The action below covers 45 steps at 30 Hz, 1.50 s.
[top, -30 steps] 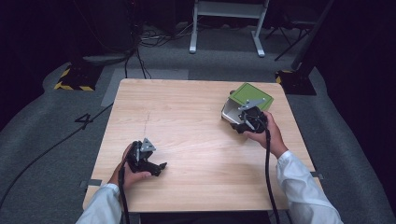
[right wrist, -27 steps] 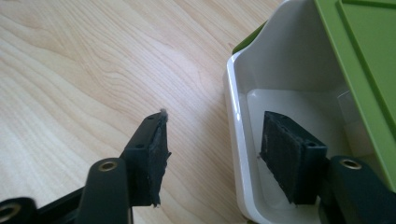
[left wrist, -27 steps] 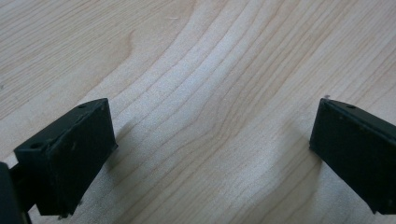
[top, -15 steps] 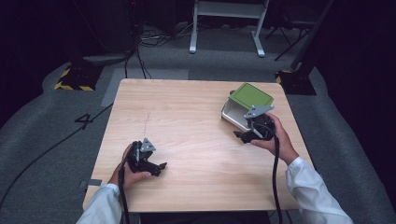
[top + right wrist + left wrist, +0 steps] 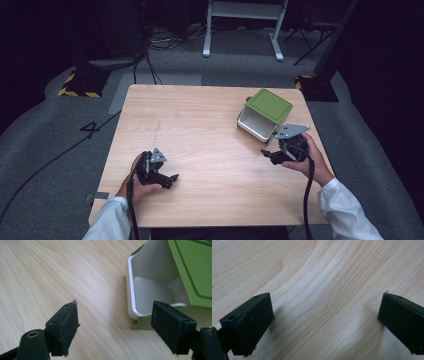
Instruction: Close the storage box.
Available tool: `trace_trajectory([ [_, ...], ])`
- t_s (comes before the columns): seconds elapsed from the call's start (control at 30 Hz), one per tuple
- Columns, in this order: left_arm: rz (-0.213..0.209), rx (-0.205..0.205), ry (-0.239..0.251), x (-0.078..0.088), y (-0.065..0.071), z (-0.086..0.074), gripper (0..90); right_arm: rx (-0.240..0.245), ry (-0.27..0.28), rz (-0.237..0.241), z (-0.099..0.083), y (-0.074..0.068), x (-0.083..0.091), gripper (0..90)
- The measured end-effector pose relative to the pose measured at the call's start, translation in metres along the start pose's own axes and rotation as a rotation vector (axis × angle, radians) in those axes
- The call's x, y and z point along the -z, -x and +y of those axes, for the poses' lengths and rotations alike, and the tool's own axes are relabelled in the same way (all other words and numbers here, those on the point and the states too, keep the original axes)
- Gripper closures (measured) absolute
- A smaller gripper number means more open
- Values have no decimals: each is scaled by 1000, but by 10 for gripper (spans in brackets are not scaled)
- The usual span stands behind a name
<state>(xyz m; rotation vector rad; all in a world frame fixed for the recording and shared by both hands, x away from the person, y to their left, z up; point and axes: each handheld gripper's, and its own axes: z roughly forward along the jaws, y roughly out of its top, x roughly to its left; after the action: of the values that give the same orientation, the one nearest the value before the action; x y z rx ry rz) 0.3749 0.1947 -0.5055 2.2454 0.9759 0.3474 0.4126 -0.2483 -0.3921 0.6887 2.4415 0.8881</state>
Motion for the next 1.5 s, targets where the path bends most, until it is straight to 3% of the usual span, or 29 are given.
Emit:
trace_trajectory([
  [0.23,0,0,0,0,0,0,2,12,-25,-13,-24,-4,4,215],
  [0.63,1,1,0,0,0,0,3,-23,-57,-18,-65,-2,7,207],
  [1.13,2,2,0,0,0,0,3,-174,-104,-30,-134,9,5,200],
  [1.43,2,2,0,0,0,0,3,-273,-73,-21,-161,16,12,192],
  [1.5,2,2,0,0,0,0,3,-324,-55,-28,-173,19,13,173],
])
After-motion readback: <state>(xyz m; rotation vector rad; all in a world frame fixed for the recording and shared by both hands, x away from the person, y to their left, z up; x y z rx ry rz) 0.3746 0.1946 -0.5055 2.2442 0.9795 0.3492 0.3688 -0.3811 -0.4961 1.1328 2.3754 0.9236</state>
